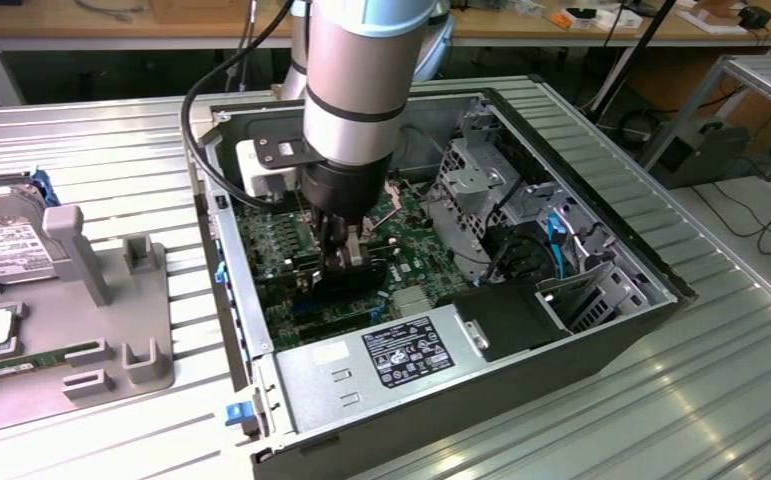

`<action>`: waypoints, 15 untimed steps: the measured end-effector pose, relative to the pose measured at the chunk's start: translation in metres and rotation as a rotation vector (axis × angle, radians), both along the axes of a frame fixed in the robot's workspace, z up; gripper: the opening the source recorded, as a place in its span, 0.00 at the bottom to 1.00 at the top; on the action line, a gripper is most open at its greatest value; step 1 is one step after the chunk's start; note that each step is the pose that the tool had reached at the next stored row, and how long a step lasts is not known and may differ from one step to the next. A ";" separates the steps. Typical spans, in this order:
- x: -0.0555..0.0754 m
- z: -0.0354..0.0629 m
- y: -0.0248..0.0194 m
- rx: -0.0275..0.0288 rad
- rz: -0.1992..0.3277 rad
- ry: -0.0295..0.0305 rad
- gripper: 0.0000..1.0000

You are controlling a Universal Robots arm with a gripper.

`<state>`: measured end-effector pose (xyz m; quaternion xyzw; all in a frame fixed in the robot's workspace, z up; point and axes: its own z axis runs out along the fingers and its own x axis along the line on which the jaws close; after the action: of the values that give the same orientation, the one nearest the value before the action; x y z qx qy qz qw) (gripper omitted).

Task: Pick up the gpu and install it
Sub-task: 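Press down on the gpu until it lock into place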

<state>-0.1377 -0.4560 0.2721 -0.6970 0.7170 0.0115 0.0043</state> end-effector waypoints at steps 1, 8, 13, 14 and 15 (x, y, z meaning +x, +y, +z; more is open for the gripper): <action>0.000 -0.0011 -0.0001 -0.0006 0.000 0.0003 0.11; 0.000 -0.0042 -0.0001 -0.0009 0.000 0.0003 0.11; 0.000 0.0145 0.0000 -0.0005 0.000 0.0002 0.11; -0.001 0.0153 0.0000 -0.0004 0.000 0.0001 0.11; -0.002 0.0170 0.0000 -0.0003 0.000 0.0000 0.11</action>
<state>-0.1398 -0.4561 0.2891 -0.6969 0.7171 0.0114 0.0042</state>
